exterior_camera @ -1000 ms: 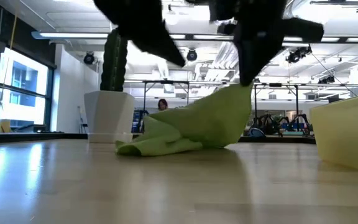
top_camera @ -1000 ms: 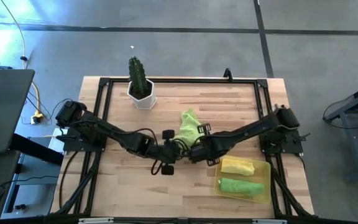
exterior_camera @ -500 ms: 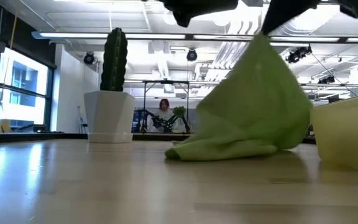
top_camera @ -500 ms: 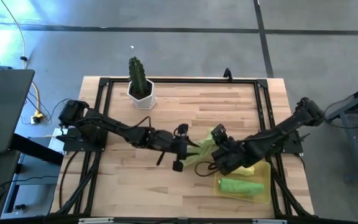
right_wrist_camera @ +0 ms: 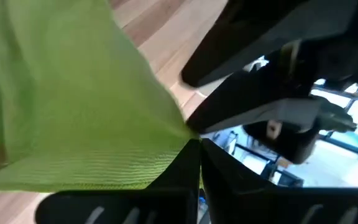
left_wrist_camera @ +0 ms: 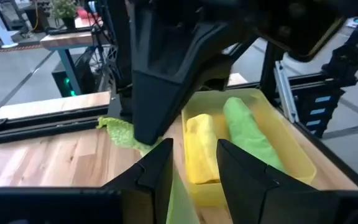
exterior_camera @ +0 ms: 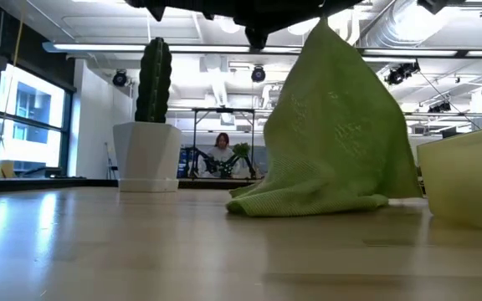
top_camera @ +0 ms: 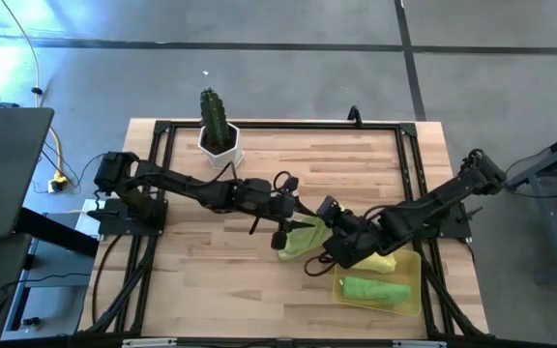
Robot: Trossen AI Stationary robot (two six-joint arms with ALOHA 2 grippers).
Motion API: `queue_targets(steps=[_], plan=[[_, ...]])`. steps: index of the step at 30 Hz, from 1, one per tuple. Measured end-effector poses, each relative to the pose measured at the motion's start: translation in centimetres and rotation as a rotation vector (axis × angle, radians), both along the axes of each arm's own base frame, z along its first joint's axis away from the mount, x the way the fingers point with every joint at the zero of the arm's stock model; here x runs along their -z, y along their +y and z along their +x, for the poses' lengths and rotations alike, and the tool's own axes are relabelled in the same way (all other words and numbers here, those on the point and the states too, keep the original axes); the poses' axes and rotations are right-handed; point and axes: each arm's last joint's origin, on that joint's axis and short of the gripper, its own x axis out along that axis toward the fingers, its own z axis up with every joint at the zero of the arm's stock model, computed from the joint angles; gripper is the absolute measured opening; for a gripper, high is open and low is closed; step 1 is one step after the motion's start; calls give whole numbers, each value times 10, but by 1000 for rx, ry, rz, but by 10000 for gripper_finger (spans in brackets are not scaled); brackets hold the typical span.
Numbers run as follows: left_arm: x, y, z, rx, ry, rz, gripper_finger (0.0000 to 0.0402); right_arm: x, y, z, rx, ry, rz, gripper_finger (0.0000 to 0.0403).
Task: Roll microfiber towels into tight, uniform cylinder then place into a basket
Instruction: Fold the light green towel
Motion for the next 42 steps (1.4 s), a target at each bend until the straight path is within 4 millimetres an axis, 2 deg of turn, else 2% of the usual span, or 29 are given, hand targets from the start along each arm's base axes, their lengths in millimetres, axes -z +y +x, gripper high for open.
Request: queue_targets(steps=[8,12,17,22,26,31,39,42], plan=[[10,4,-3,-14,104,7,115,-5,-1,6,-16,-35,-108,0],[16,0,-6,-12,180,-17,115,-9,-4,3,0,-50,-105,0],[13,-14,-7,-18,170,49,115,-17,-10,-3,52,-115,-28,0],[2,-21,-11,-148,126,193,115,-19,-10,-9,59,-117,185,0],[0,-19,-11,-247,112,234,115,-17,-8,-11,62,-97,266,0],[4,-19,-8,-96,111,157,115,-19,-8,-9,68,-130,253,0],[4,-19,-7,-109,103,152,115,-23,-6,-4,22,-159,251,0],[5,-20,-7,-54,110,136,115,-23,-6,-4,9,-150,229,0]])
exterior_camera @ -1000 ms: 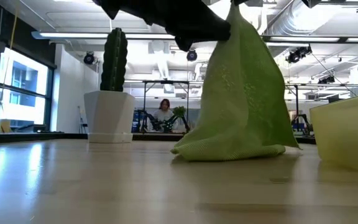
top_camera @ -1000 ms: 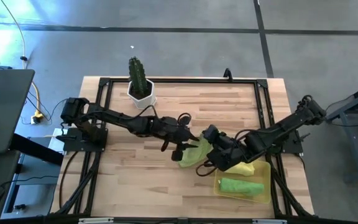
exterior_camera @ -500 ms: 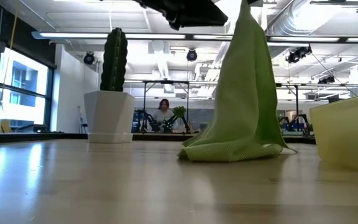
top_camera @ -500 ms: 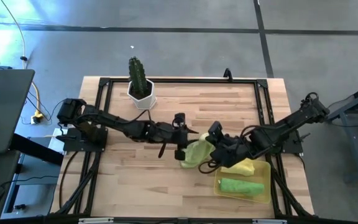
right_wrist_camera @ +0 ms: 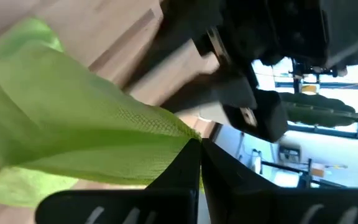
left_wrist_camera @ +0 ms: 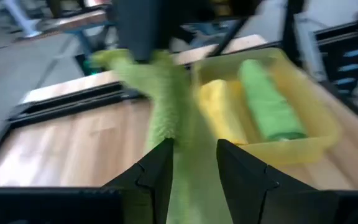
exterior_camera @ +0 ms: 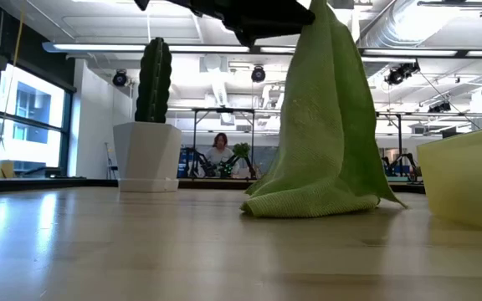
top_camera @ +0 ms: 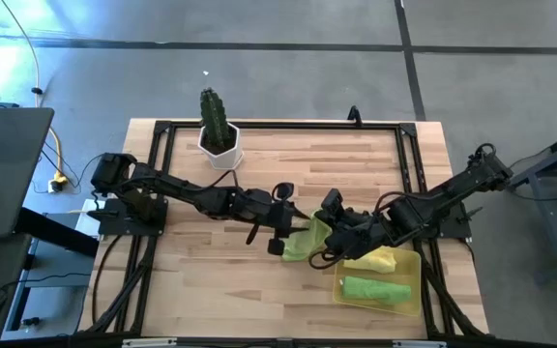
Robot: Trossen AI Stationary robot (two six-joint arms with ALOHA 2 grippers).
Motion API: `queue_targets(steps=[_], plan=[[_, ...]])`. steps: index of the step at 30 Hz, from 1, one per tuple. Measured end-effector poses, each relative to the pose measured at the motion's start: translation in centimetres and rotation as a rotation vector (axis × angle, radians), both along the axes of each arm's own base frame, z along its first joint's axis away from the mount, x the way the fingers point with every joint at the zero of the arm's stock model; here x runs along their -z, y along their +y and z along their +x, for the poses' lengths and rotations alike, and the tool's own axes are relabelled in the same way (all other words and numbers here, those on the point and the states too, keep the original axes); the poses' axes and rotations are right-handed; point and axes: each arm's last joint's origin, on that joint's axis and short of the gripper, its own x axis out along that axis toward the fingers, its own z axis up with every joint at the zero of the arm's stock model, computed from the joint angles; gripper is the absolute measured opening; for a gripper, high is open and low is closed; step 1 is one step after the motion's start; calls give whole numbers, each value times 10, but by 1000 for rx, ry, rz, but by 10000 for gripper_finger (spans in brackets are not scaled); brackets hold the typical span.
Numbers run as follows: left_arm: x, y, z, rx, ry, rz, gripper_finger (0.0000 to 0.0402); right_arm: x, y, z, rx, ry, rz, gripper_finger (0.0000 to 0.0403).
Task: Roll microfiber towels into tight, uniform cylinder then place into a basket
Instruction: Fold the light green towel
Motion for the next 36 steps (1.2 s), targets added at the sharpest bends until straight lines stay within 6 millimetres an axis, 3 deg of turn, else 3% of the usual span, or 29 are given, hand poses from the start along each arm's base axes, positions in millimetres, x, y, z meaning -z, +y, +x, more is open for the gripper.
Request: queue_targets(steps=[10,18,29,36], plan=[[10,-15,-5,169,123,-100,115,-2,-9,-2,75,-13,-96,0],[25,-20,-7,88,233,-161,115,-6,-8,3,97,-81,-52,0],[76,-25,6,-63,356,-208,115,-8,-7,4,153,-144,34,0],[86,-35,6,-135,367,-175,115,-8,-8,4,169,-154,32,0]])
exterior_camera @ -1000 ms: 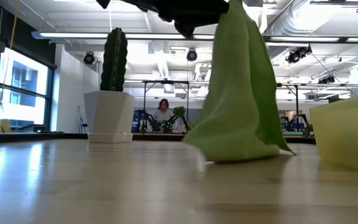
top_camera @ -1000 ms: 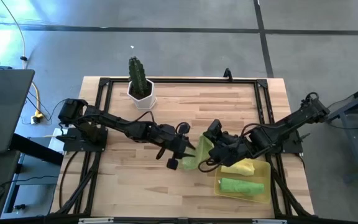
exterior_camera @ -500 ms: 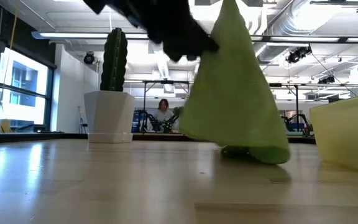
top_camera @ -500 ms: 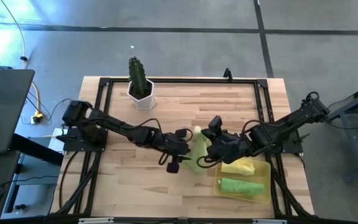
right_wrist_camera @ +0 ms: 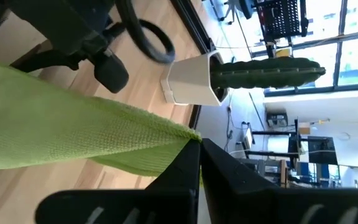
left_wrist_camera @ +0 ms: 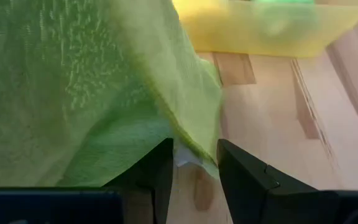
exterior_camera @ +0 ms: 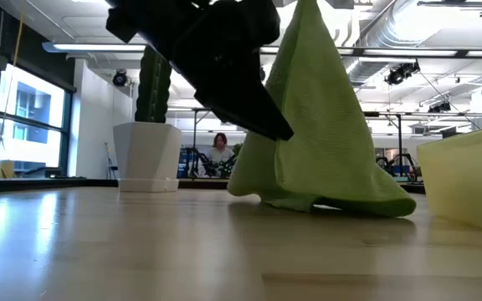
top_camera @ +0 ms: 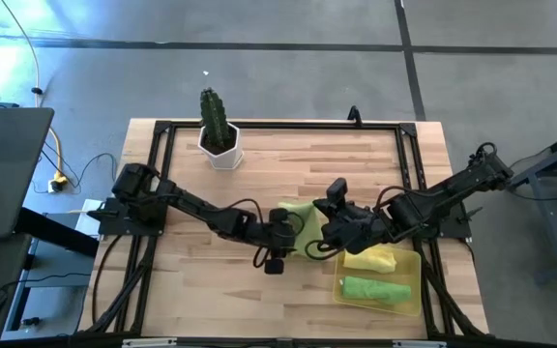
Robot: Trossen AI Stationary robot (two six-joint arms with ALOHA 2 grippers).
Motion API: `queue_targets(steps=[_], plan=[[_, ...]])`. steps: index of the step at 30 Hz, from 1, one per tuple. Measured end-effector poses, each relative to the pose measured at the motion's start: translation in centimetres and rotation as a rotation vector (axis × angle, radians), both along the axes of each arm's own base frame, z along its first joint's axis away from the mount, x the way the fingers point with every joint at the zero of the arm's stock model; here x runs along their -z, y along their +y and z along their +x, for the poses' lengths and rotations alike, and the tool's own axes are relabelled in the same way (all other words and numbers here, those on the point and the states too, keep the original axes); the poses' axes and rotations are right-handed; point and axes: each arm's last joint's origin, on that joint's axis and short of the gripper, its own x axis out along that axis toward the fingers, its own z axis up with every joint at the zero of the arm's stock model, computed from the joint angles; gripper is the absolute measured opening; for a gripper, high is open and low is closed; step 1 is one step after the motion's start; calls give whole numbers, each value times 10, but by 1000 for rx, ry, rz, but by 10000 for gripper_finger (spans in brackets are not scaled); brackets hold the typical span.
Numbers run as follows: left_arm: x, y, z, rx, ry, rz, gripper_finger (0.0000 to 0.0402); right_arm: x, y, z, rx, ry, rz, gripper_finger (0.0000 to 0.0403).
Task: Roll microfiber towels into tight, uniform cylinder then place into a basket
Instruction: Fold the light green towel
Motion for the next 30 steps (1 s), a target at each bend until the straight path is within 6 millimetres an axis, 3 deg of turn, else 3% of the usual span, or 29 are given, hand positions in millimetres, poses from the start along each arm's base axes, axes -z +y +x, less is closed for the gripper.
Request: queue_targets(steps=[5,12,18,23,30], plan=[[-1,-6,-1,-54,-12,36,95,0,0,0,19,-16,17,0],[-2,-17,-2,-31,-27,35,8,1,-1,-1,55,-32,63,0],[-3,-29,-8,-37,-5,81,3,4,-2,-4,112,-50,127,0],[-23,-34,-31,-129,65,163,2,7,-4,-8,207,-83,226,0],[-75,-31,-77,-302,63,301,1,9,-4,-8,329,-187,390,0]])
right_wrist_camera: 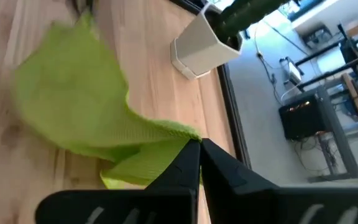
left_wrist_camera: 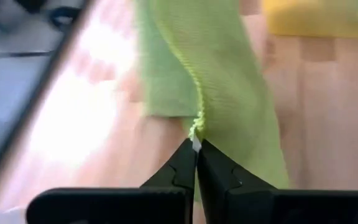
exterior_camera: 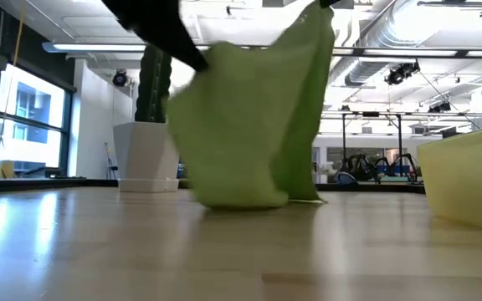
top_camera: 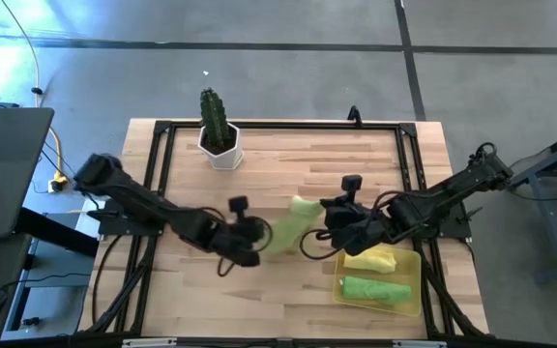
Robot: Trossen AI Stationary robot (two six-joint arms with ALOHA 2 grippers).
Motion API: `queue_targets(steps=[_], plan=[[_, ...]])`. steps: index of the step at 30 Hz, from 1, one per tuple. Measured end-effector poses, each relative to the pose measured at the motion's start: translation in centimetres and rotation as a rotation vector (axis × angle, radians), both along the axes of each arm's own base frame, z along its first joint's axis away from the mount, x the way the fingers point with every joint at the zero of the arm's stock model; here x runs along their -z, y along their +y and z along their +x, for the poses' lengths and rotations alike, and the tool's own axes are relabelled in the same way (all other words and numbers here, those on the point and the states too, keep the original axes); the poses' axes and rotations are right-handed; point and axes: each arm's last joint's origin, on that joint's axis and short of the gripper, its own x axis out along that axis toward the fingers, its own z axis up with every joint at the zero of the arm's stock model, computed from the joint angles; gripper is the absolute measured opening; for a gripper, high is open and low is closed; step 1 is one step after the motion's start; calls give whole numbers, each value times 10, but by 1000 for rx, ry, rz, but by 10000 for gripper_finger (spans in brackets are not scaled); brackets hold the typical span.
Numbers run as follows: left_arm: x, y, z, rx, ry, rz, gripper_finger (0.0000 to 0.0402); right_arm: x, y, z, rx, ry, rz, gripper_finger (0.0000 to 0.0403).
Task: Roll microfiber towels into tight, uniform cylinder then place into a basket
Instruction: Fold the light green towel
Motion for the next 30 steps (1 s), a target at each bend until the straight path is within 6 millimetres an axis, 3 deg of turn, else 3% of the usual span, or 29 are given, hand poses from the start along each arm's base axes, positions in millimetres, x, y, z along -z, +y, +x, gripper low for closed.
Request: queue_targets(steps=[4,8,12,15,18,23,27,30], plan=[[-24,9,-25,-78,1,122,0,3,-1,4,35,-40,13,0],[-41,22,-42,-140,4,219,0,21,-12,14,84,-80,-39,0],[-50,35,-52,-160,54,321,0,43,-36,23,93,-24,-123,0],[-55,50,-54,-194,121,458,0,45,-63,33,113,3,-184,0],[-61,72,-52,-286,167,577,0,36,-94,42,122,34,-235,0],[-75,108,-51,-422,197,663,0,4,-135,47,150,91,-353,0],[-96,125,-49,-502,167,702,0,-28,-146,45,214,77,-420,0],[-111,123,-48,-476,37,618,0,-40,-141,41,223,53,-368,0]])
